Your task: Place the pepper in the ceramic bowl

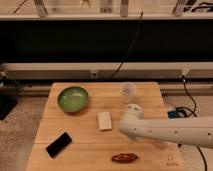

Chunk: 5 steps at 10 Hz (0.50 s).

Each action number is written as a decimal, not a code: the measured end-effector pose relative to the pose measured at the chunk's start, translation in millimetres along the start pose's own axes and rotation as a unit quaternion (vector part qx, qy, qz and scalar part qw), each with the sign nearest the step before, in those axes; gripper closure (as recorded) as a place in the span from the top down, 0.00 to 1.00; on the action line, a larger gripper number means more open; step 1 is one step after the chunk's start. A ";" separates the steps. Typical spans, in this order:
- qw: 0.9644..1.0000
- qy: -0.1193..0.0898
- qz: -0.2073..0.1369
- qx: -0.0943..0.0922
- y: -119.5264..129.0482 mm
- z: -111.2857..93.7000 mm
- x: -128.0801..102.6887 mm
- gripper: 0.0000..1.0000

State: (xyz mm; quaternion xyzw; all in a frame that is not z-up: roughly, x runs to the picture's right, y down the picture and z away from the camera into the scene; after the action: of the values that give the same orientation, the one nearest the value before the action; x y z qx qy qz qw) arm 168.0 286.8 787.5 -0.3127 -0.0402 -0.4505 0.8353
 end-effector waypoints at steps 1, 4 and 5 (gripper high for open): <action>1.000 0.003 0.001 0.003 -1.8 3.3 -0.9 0.52; 1.000 -0.002 0.004 0.002 0.0 0.1 -3.6 0.80; 1.000 -0.002 0.004 0.001 0.5 0.1 -3.6 0.80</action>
State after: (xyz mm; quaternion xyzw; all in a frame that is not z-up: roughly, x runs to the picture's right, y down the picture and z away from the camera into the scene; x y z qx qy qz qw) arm 166.3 289.7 786.0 -0.3130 -0.0415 -0.4467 0.8371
